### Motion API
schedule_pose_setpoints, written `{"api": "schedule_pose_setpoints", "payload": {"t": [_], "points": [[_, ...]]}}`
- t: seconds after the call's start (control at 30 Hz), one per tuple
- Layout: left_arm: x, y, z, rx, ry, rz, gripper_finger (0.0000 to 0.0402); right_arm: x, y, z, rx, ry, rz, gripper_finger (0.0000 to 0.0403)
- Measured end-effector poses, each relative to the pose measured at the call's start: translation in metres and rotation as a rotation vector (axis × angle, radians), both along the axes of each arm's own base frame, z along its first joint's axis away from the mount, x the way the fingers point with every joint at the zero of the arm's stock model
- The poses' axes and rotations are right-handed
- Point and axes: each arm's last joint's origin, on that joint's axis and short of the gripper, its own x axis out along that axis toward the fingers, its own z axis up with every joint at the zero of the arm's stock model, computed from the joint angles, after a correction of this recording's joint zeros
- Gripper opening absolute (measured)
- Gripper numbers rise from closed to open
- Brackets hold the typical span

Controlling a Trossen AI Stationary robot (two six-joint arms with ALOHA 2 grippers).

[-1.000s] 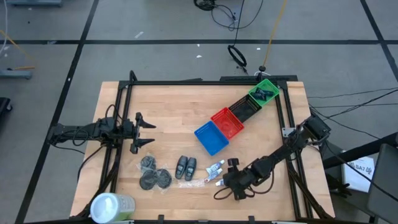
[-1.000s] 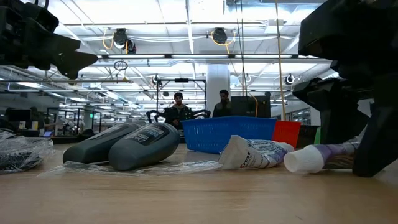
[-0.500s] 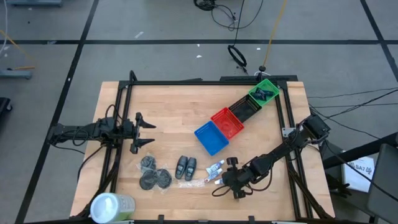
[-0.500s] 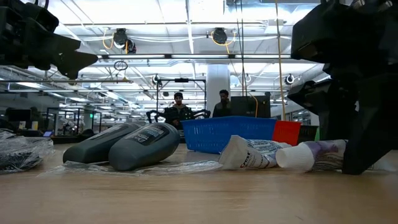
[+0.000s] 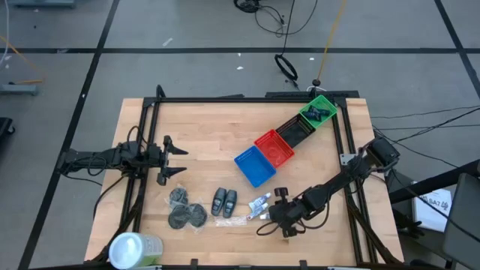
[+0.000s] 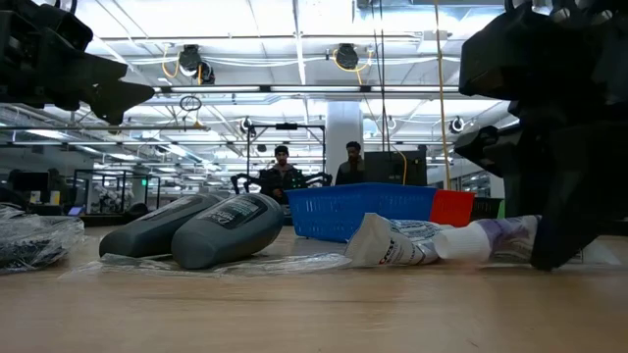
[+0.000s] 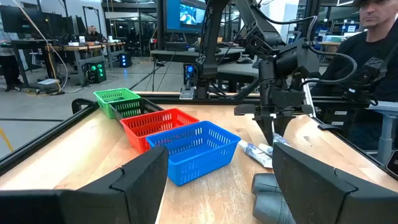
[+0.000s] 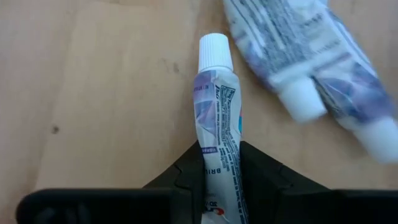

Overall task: Pick & Place Travel size toiletries
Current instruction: Put the bottom toothpaste into the black bin

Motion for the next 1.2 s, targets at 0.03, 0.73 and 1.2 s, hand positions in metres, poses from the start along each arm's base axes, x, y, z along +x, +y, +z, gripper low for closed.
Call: {"api": "schedule_pose_setpoints", "payload": {"t": [0.03,0.73,1.2], "points": [[0.0,0.0,0.0,0.0,0.0,0.0,0.0283,-0.001,0.0,0.002,0.003,-0.004,0.0,0.0072],[0.0,0.0,0.0,0.0,0.0,0.0,0.0283,-0.027,-0.021,0.049,0.049,-0.121,-0.113,0.0057],[0.0,0.0,0.0,0.0,0.0,0.0,0.0283,-0.065,-0.06,0.038,0.047,-0.202,-0.381,0.0057]]}}
